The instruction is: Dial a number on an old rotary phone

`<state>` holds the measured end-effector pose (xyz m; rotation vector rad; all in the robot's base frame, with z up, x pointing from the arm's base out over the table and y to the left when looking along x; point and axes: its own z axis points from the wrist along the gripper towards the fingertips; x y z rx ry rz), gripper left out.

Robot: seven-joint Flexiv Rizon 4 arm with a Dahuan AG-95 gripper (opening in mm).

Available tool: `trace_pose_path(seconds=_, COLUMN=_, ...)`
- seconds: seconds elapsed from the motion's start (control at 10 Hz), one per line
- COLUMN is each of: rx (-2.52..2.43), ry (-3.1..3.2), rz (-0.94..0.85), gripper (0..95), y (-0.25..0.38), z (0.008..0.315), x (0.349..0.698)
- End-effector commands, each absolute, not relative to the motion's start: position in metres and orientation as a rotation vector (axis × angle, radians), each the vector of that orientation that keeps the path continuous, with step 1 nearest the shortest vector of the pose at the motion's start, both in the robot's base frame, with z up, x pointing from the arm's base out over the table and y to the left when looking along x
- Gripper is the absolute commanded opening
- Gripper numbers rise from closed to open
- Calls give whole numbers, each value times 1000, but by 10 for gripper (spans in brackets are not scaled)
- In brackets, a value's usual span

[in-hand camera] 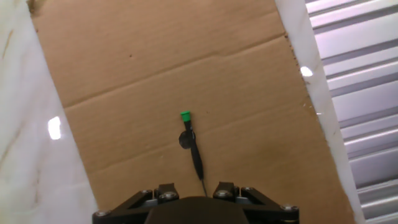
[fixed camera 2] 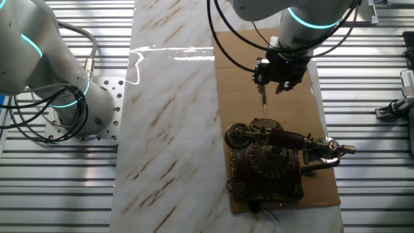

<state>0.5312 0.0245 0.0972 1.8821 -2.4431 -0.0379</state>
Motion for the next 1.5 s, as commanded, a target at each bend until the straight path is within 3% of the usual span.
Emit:
trace_pose_path(seconds=0.1, rx=1879, ry=-2472, rz=-87, gripper=380, y=24, z=98, x=530)
trace_pose_path(seconds=0.6, rx=1937, ry=-2458, rz=-143, gripper=380, y=24, z=98, x=530)
trace_pose_path(seconds=0.9, rx=2021, ry=-2483, rz=-288, gripper=380, y=24, z=98, x=530)
trace_pose_path(seconds=1.5, rx=2050, ry=-2472, rz=-307, gripper=380, y=29, z=95, x=539)
